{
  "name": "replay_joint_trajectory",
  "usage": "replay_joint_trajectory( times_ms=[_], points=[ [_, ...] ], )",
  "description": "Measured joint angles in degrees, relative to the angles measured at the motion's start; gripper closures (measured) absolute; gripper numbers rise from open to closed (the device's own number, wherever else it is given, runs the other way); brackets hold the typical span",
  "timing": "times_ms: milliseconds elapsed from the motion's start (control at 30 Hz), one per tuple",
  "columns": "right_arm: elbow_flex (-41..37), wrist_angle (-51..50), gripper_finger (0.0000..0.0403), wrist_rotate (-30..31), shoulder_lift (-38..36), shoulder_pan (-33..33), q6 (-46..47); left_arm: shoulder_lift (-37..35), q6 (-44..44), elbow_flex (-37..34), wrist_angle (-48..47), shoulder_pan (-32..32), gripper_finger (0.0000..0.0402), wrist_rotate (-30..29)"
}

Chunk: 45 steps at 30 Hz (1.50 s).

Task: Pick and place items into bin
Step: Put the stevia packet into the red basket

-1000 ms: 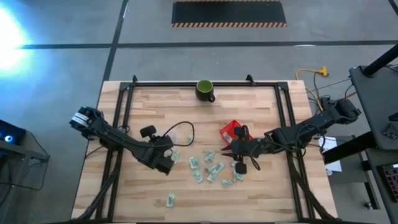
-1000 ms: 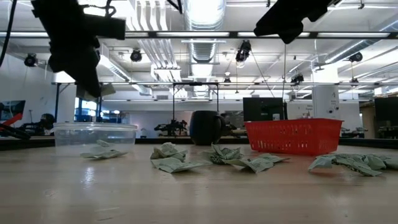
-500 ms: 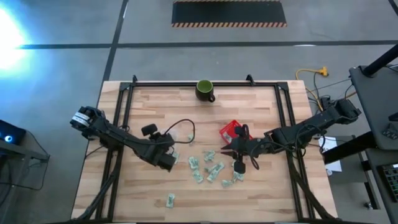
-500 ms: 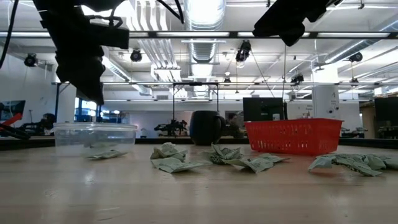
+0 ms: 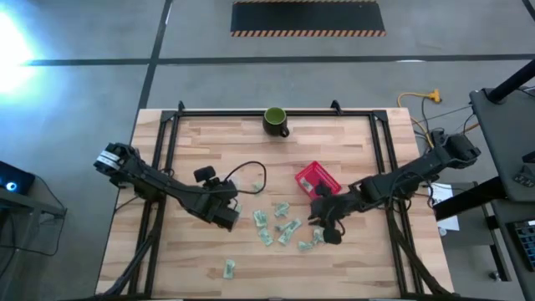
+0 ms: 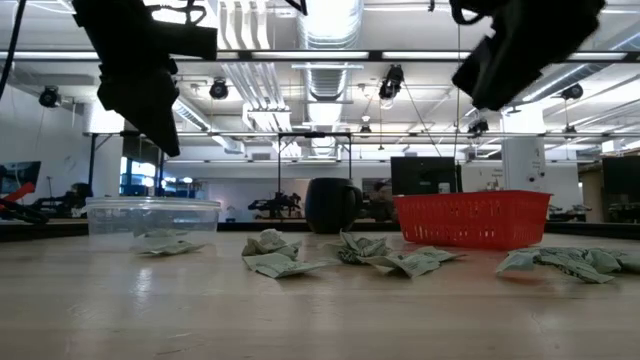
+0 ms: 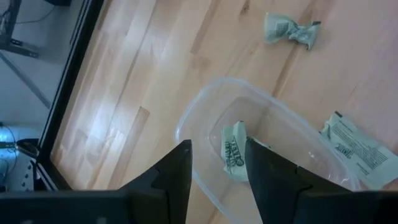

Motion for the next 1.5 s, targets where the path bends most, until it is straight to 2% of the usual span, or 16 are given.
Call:
replay_joint_trajectory(
  times_ms=[133, 333, 533, 733, 967, 1500],
  points=[
    [-0.07, -0.5, 0.0335, -3.57, 2.65, 1.53, 0.55, 0.0, -0.36, -0.09, 0.28, 0.0, 0.0269, 0.01],
    [-0.07, 2.2, 0.0331, -4.1, 5.62, 3.46, 1.02, 0.0, -0.4, -0.09, 0.44, -0.02, 0.0269, 0.02],
    [-0.02, 11.62, 0.0297, -5.74, 10.75, 5.04, -0.13, 0.0, -0.47, -0.09, 0.61, -0.02, 0.0269, -0.04],
    [-0.05, 11.95, 0.0261, -5.91, 16.14, 5.28, 3.18, -0.02, -0.47, -0.09, 0.69, -0.02, 0.0269, 0.0],
    [0.06, 12.89, 0.0237, -5.88, 18.63, 5.28, 7.15, -0.02, -0.47, -0.09, 0.63, -0.01, 0.0269, 0.03],
    [4.04, 12.47, 0.0235, -5.57, 25.42, 5.28, 7.32, -0.07, -0.47, -0.2, 0.92, -0.01, 0.0269, -0.14]
  ],
)
